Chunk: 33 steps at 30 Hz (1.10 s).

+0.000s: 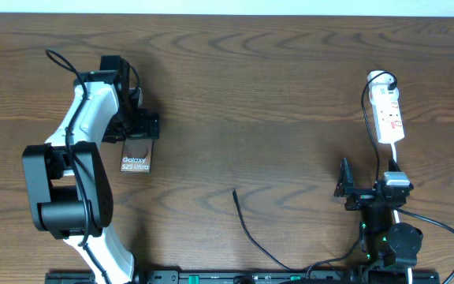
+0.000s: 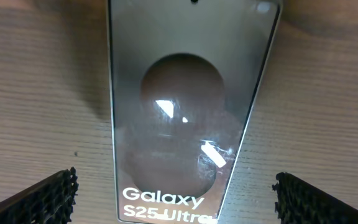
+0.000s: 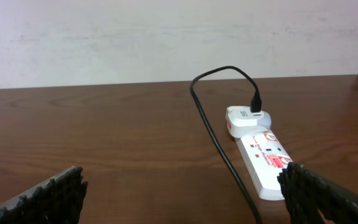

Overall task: Plug charger to phone and switch on socket
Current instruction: 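Lower the left gripper and close it on the phone's sides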

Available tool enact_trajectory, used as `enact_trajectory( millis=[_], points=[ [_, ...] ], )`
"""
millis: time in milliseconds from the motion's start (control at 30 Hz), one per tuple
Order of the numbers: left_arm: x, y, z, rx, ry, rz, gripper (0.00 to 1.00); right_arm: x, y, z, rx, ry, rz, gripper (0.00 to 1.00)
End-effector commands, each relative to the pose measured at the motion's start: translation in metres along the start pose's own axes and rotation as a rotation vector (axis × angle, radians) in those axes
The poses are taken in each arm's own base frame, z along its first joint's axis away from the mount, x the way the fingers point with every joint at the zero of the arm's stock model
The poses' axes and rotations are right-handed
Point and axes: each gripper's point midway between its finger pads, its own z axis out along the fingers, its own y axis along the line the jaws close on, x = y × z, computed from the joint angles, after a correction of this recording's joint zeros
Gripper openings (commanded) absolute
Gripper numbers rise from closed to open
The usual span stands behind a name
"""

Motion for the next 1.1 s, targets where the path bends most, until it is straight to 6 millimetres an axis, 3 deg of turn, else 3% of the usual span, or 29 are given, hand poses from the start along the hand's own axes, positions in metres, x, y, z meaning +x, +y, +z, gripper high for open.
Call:
enact_trajectory(
  millis=[0,1067],
  points=[
    [0.0058,0.0032,0.0086,-0.009,0.023,0.004,1.0,0.0004,0.0007,-0.0002,-0.002,0.0,-0.011,0.99],
    [0.003,0.0033,0.0157,-0.008,0.0,-0.006,1.0,0.0004,0.0007,-0.0002,-0.002,0.0,-0.011,0.99]
  ],
)
